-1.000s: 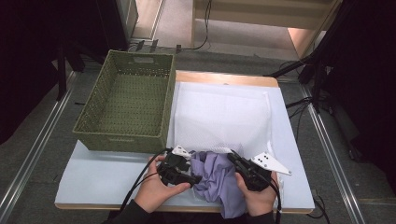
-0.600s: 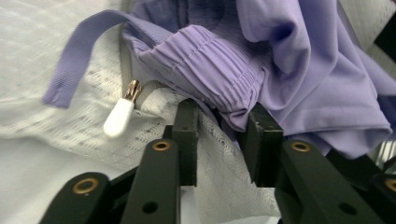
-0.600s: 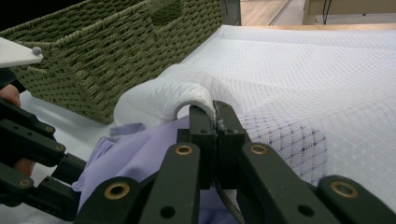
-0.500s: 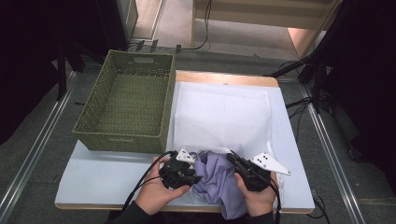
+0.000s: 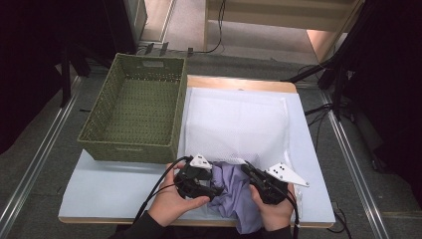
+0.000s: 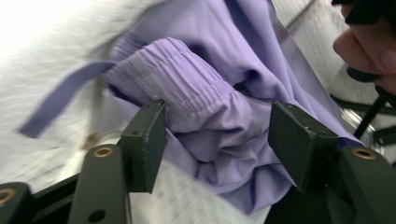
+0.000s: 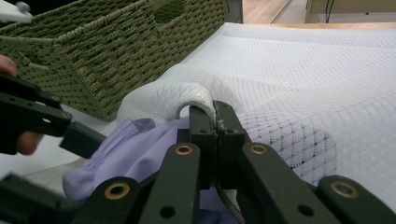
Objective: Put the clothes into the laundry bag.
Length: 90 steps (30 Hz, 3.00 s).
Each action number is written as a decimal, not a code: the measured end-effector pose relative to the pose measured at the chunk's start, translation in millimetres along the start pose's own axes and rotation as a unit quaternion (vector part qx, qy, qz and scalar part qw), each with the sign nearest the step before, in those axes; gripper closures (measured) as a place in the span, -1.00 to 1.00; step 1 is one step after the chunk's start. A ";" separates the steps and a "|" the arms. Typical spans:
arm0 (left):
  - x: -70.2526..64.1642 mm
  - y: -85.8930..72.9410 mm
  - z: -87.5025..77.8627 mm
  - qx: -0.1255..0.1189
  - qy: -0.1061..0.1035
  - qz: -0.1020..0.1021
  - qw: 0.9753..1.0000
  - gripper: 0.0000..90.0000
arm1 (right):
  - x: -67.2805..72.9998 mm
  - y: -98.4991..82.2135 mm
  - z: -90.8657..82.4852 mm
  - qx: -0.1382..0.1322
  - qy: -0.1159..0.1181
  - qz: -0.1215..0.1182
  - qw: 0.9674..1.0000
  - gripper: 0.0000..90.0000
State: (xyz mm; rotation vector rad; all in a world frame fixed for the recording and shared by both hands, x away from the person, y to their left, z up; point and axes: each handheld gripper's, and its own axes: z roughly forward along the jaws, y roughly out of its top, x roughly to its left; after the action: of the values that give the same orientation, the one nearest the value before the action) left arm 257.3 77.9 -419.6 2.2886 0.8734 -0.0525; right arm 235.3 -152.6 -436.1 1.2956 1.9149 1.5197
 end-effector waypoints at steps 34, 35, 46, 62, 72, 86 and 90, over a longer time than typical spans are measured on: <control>-10.6 14.5 16.8 -0.019 0.025 0.000 1.000 -0.49 | 0.4 3.3 -4.5 -0.010 -0.001 0.005 1.000 0.97; -11.9 11.1 24.7 -0.003 0.031 0.002 1.000 -0.52 | 1.0 3.2 -4.3 -0.009 -0.003 0.005 1.000 0.96; -10.7 16.2 45.6 -0.023 0.086 0.011 0.996 0.89 | 6.9 3.5 -3.8 -0.007 0.008 -0.001 1.000 0.97; -13.3 6.9 14.6 -0.153 -0.001 -0.010 0.988 -0.24 | -2.7 3.1 -5.8 -0.014 -0.008 0.010 1.000 0.97; -27.1 9.6 74.0 -0.028 0.062 0.012 0.998 -0.30 | 1.3 1.7 -2.7 -0.007 -0.001 0.005 1.000 0.97; -2.9 27.8 61.1 -0.140 0.109 -0.058 0.982 0.74 | 1.8 1.6 -3.5 -0.008 0.000 0.006 1.000 0.97; -2.0 23.1 60.2 -0.128 0.077 -0.058 0.987 0.25 | -0.5 0.9 -3.8 -0.008 -0.003 0.007 1.000 0.96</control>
State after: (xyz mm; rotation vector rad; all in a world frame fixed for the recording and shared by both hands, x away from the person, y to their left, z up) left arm 281.2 27.5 -452.0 2.0215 1.0288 0.1788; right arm 233.1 -155.2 -434.0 1.3083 1.8910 1.5333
